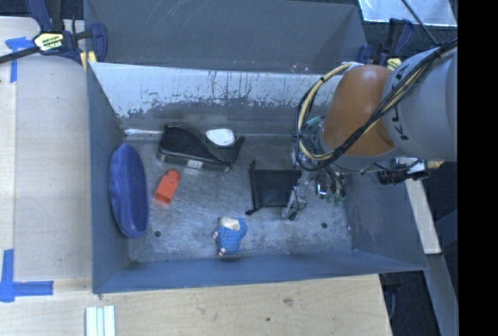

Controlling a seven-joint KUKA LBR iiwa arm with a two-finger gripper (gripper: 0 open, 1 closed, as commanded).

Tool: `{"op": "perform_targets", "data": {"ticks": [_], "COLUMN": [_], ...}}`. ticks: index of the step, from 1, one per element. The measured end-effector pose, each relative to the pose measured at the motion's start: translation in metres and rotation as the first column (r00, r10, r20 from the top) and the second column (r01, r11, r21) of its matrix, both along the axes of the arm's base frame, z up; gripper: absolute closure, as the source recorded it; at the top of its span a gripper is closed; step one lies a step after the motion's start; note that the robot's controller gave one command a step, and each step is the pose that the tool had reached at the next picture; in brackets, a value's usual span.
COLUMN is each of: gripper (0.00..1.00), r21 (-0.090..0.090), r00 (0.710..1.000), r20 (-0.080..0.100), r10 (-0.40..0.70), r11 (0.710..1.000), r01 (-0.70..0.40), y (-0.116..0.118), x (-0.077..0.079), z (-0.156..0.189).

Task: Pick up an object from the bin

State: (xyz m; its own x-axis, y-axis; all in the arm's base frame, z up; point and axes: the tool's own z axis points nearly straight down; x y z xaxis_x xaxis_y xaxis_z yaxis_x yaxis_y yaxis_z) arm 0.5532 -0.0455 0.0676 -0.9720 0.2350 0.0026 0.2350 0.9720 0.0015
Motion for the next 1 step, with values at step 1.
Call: {"op": "perform_targets", "data": {"ticks": [1], "gripper": [1.00], "r21": [-0.003], "r00": [1.000], "r20": [0.005], "r10": [-0.001], "r11": [1.000], "r01": [0.001], "y": [-0.0030], "x": [0.0011], "z": [0.0033]}}
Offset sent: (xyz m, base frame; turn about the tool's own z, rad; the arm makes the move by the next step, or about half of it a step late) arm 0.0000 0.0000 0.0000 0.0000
